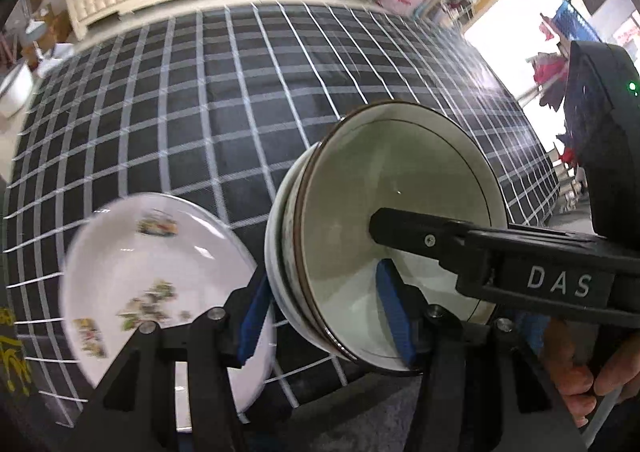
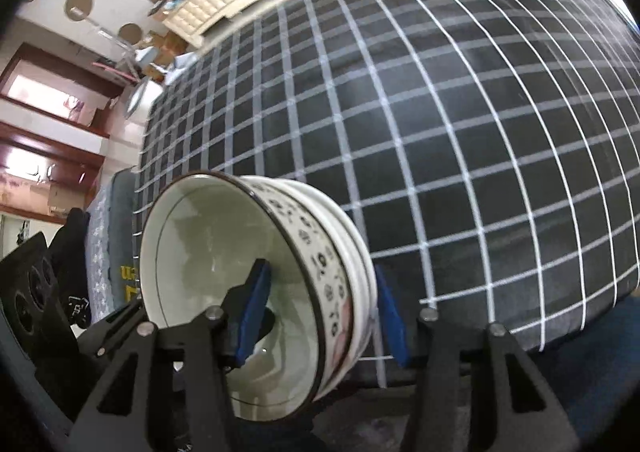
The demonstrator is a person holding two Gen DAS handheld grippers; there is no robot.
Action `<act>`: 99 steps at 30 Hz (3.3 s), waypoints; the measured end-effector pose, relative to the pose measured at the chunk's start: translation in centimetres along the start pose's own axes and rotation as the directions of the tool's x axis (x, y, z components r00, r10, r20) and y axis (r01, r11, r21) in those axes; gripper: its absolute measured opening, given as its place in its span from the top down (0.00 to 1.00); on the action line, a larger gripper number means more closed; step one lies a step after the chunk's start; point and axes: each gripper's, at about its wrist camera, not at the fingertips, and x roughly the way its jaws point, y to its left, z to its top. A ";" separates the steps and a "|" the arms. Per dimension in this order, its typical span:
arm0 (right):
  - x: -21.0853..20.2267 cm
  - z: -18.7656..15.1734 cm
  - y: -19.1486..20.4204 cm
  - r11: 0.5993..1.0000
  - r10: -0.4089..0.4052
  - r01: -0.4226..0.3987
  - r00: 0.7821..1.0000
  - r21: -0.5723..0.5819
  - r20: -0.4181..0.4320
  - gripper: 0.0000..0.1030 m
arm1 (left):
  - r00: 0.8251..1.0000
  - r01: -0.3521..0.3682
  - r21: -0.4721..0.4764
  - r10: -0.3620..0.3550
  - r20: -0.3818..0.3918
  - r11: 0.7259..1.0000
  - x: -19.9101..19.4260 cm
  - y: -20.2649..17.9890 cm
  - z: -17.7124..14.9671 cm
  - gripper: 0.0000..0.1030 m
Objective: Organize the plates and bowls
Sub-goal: 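Carry the bowl stack over the plate stack and lower it on, then open both grippers and pull back from the bowls on the plates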
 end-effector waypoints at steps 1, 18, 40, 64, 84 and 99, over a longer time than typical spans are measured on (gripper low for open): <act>0.0 0.1 0.9 1.000 0.005 -0.005 1.000 -0.015 0.003 0.46 | 1.000 -0.008 -0.005 0.008 0.012 1.000 -0.7 0.4 -0.1 0.50; 8.3 1.4 12.4 0.973 0.035 -0.063 0.991 -0.223 -0.128 0.48 | 0.991 -0.123 -0.202 0.129 0.018 0.972 -3.0 12.3 -2.3 0.51; 10.0 1.6 11.3 0.970 0.018 -0.058 0.986 -0.238 -0.164 0.51 | 0.996 -0.086 -0.256 0.092 0.010 0.963 -1.3 14.1 -2.9 0.53; -4.0 -2.5 11.8 0.865 0.077 0.085 0.951 -0.495 0.298 0.50 | 0.839 -0.347 -0.205 0.401 0.369 0.915 -12.8 3.4 -4.4 0.44; -16.9 -10.7 4.8 0.874 0.056 0.280 0.755 -0.398 0.654 0.06 | 0.709 -0.399 -0.132 0.397 0.583 0.907 -16.8 -8.3 -9.7 0.20; -18.3 -17.6 0.1 0.867 -0.013 0.364 0.698 -0.340 0.716 0.00 | 0.704 -0.312 -0.106 0.305 0.642 0.944 -17.1 -12.7 -16.0 0.00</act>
